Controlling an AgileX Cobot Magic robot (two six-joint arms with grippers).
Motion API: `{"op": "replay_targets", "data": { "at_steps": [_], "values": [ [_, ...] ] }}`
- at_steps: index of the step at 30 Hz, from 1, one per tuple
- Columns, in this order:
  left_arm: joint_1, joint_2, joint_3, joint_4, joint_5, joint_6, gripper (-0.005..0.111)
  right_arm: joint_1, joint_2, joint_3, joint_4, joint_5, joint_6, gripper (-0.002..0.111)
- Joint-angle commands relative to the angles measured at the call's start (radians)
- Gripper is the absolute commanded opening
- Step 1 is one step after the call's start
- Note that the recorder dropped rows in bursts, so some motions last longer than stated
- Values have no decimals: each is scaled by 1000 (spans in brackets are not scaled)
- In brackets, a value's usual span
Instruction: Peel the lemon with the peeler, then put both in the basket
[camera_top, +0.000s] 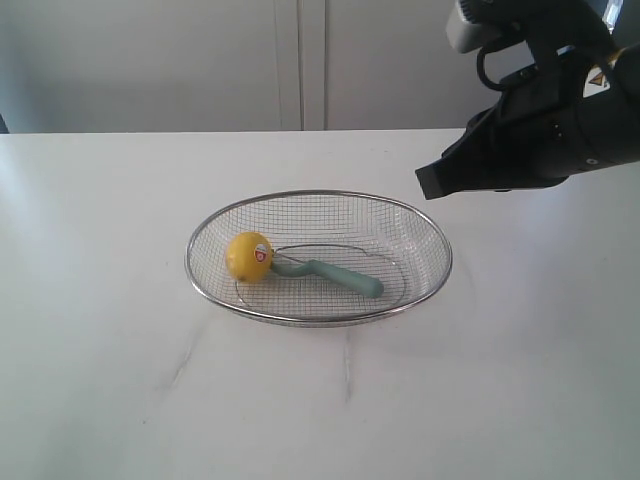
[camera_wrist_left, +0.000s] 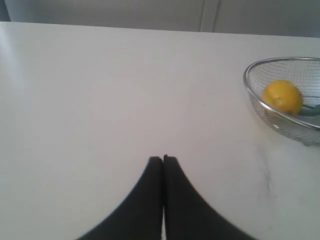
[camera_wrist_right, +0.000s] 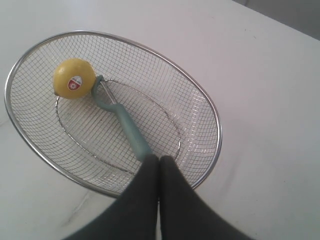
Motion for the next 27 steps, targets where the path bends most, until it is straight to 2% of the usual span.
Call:
{"op": "replay_targets", "data": {
  "at_steps": [1,4,7,11,27],
  "values": [
    [3,-26,32,171,31,-214,1,2,-8,-2,-2,-6,-2,0],
    [3,-26,32,263,40,-267,1,2,-8,-2,0,-12,-2,0],
    [3,-26,32,318,40,-246,1,2,-8,-2,0,-14,-2,0],
    [3,-26,32,317,40,-153,1,2,-8,-2,0,-14,-2,0],
    [3,-26,32,288,40,-154,1,2,-8,-2,0,-14,-2,0]
  ]
}}
